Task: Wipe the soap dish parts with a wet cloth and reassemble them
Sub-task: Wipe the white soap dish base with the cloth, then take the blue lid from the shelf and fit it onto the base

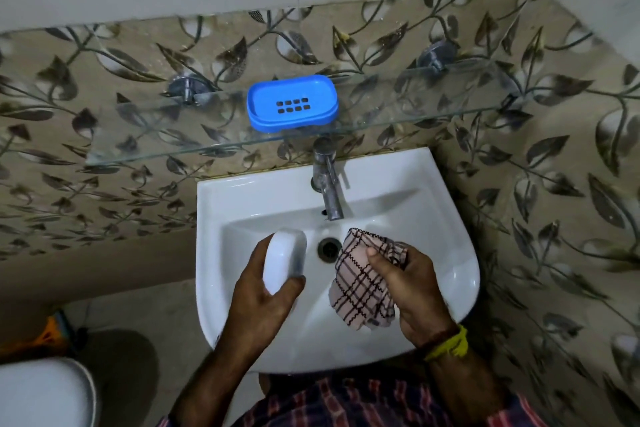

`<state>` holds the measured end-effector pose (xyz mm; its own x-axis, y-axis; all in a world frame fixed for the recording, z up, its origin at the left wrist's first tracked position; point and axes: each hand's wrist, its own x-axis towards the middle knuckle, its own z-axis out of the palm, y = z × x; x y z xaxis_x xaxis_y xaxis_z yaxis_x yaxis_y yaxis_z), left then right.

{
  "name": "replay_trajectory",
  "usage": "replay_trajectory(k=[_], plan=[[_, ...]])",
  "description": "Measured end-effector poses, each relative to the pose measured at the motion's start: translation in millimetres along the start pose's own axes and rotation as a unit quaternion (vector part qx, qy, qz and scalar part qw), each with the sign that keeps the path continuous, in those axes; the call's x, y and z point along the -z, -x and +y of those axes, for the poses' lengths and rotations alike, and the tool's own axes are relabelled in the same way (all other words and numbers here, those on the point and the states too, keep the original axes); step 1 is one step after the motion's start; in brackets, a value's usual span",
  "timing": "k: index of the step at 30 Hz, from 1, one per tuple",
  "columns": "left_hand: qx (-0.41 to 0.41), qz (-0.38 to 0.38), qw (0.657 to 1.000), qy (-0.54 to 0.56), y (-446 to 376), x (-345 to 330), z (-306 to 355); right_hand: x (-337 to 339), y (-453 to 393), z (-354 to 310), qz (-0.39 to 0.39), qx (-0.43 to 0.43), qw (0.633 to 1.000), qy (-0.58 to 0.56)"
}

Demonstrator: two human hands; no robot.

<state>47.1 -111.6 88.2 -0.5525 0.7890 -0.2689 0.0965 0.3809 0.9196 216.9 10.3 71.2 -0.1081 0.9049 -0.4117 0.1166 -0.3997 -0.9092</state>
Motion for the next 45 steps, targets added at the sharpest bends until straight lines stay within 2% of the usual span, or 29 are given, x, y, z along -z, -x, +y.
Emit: replay_trajectory(k=[10, 16, 21, 26, 30, 33, 36, 38, 40, 45], plan=[[-0.099, 0.053, 0.993, 0.033, -9.1, 25.2, 23.4, -9.0, -16.4, -18.7, -0.028, 0.085, 0.993, 0.082], [-0.174, 0.052, 0.983, 0.005, -26.6, 45.8, 47.8, -53.6, -26.3, -18.7, -0.071, 0.103, 0.986, 0.112], [-0.192, 0.056, 0.978, -0.050, -34.5, 63.9, 60.2, -110.2, -27.3, -22.4, -0.122, 0.066, 0.987, 0.088], [-0.209, 0.081, 0.974, -0.041, -41.8, 84.2, 60.3, -166.4, -42.0, -33.0, -0.152, 0.011, 0.987, 0.054], [-0.220, 0.108, 0.969, -0.009, -48.5, 101.4, 56.9, -209.2, -65.0, -36.5, -0.164, -0.029, 0.986, -0.019], [-0.190, 0.135, 0.967, 0.099, -52.8, 117.5, 55.2, -235.9, -89.6, -28.5, -0.144, -0.049, 0.986, -0.069], [-0.123, 0.134, 0.957, 0.225, -54.8, 131.0, 48.9, -241.2, -130.4, 16.5, -0.067, -0.059, 0.995, 0.047], [-0.074, 0.127, 0.945, 0.291, -53.9, 133.8, 44.1, -232.3, -121.0, 24.9, -0.021, -0.090, 0.993, 0.072], [-0.017, 0.117, 0.927, 0.356, -52.6, 131.9, 37.2, -225.6, -95.7, 13.1, -0.004, -0.045, 0.996, 0.077], [0.184, 0.017, 0.860, 0.476, -46.8, 102.9, 21.7, -194.2, -58.6, 4.2, -0.024, 0.111, 0.982, 0.151]])
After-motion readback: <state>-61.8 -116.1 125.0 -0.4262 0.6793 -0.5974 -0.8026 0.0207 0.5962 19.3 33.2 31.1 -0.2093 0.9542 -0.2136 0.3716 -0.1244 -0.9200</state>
